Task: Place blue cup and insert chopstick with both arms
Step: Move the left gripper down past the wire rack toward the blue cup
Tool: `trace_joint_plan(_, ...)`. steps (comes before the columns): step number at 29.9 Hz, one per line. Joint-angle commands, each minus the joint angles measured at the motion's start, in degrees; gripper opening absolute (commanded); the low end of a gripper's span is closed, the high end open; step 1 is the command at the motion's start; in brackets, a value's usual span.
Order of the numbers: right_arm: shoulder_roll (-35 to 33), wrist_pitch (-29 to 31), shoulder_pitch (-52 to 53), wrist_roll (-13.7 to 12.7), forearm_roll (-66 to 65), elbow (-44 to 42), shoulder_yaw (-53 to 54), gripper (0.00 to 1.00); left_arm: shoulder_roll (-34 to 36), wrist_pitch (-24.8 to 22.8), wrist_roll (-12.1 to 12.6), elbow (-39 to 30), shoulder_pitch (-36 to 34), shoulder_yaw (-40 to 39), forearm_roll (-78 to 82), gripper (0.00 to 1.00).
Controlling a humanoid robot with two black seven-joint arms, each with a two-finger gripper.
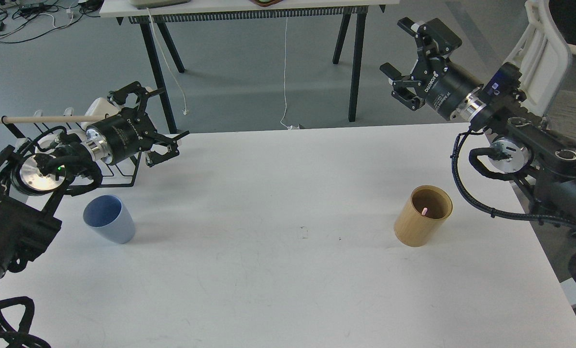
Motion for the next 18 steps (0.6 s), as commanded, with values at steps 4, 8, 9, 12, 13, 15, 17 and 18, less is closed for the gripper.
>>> trace_joint_plan(4, -0.2, 0.0, -0.9, 0.0, 0.0, 0.4, 0.5, 0.99, 0.0, 0.0, -5.4, 0.9, 0.2, -0.4, -0.3, 1.0)
trace_joint_plan(8, -0.3, 0.0, -1.0, 0.0, 0.0, 0.4, 0.6, 0.99, 1.5, 0.0, -6.9, 1.1, -0.8, -0.8, -4.5, 1.0)
trace_joint_plan(9, -0.3, 0.0, -1.0, 0.0, 0.0, 0.4, 0.6, 0.99, 1.7, 0.0, -6.9, 0.8, -0.9, -0.9, -5.7, 1.0)
trace_joint_plan(12, -0.3, 0.0, -1.0, 0.0, 0.0, 0.4, 0.6, 0.99, 2.7, 0.0, -6.4, -0.2, -0.9, -1.1, -8.3, 1.0)
trace_joint_plan(13, -0.2, 0.0, -1.1, 0.0, 0.0, 0.4, 0.6, 0.99, 2.8, 0.0, -6.4, -0.8, -0.9, -1.2, -8.9, 1.0)
trace_joint_plan(15, -0.3, 0.0, -1.1, 0.0, 0.0, 0.4, 0.6, 0.99, 3.2, 0.0, -6.4, -5.2, -0.9, -1.1, -9.3, 1.0)
trace_joint_plan(17, -0.3, 0.0, -1.6, 0.0, 0.0, 0.5, 0.6, 0.99, 4.8, 0.0, -6.9, -10.0, -0.5, 0.0, -8.5, 1.0)
trace_joint_plan(18, -0.3, 0.0, -1.6, 0.0, 0.0, 0.4, 0.6, 0.99, 6.4, 0.0, -6.9, -11.3, -0.4, 0.3, -7.5, 1.0)
